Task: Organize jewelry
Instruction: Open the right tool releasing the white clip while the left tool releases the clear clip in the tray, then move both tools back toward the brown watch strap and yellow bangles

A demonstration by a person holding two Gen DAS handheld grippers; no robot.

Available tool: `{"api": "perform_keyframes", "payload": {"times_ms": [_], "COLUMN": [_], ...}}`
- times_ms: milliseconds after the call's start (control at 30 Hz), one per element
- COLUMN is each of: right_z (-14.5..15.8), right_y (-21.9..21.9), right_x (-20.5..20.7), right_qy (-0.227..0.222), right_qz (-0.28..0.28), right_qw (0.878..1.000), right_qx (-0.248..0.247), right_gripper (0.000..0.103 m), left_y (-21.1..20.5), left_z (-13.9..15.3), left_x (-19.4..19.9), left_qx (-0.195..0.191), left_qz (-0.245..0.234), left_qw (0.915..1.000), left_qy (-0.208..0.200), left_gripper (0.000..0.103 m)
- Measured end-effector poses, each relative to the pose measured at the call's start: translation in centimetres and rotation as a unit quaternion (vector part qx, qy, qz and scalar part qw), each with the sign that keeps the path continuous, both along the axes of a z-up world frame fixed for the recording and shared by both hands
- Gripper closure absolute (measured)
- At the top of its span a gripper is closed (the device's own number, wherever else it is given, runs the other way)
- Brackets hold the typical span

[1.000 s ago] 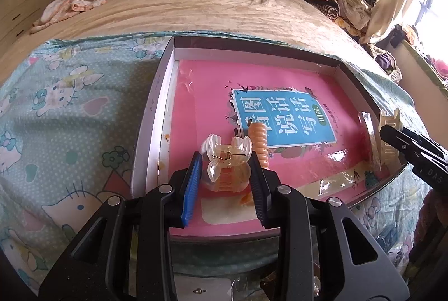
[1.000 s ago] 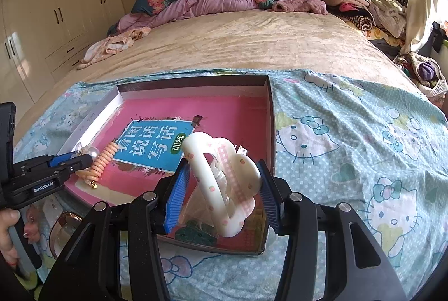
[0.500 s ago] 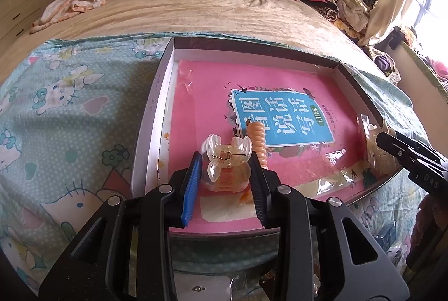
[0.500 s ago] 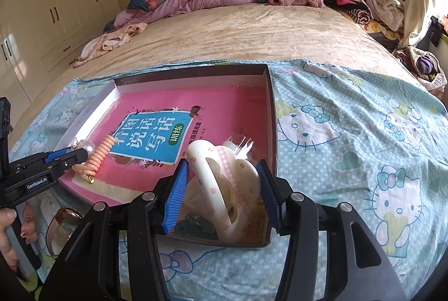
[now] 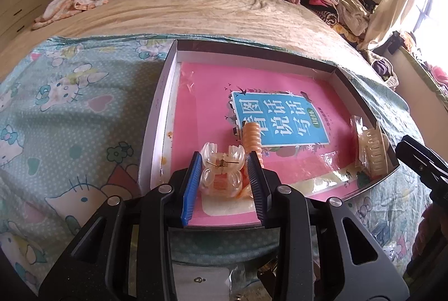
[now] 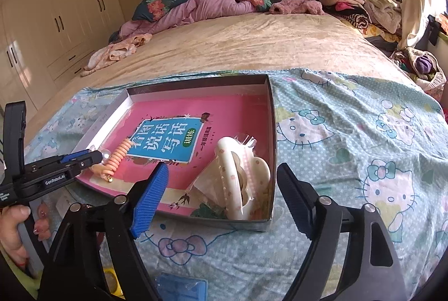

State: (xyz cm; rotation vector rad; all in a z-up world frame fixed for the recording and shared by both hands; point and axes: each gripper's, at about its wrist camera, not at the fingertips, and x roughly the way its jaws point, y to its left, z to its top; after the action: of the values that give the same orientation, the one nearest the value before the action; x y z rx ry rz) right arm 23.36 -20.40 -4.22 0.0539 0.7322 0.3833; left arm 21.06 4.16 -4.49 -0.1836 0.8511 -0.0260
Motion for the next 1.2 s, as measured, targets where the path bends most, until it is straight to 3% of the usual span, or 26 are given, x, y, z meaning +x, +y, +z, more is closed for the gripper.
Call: {"api": "perform_keyframes", "payload": {"times_ms": [167,400,600,933,1200], "right_z": [0.8,1.6,2.5,4.3,5.9], "right_y": [-0.1,-0.1,0.2,0.4,0.5], "right_x": [-0.7,-1.7,-2.7,-4.5,-6.1], "right_qy": [-0.009,-0.016,-0.023,-0.043,-0.060], "right_qz": [0.000,0.004,0.012,0.018,0.028], "right_qw": [1.000,1.000,1.000,0.999,0.998], "right_qx": [0.006,0.010,0.011,0.013,0.014], "right_gripper": [0.011,0.009,0.009,0.007,0.006], "left_y": [0.0,0.9,1.8,2.9,3.4], "left_z": [0.5,1.9,3.5,5.8,7.2], "left_x": [-0.7,-2.0,-3.6,-6.0,-7.7], "left_qx": [-0.005,-0.016,-0.028,-0.038,-0.024], "left_qz": [0.002,0.018,0.033,0.051,0.060], "left_qw": [1.0000,0.9996,0.9985,0.9964,0.9951], "left_qy": [-0.005,-0.018,-0.034,-0.057,-0.075], "left_gripper": [0.065,0.042,0.013,0.010,0.010]}}
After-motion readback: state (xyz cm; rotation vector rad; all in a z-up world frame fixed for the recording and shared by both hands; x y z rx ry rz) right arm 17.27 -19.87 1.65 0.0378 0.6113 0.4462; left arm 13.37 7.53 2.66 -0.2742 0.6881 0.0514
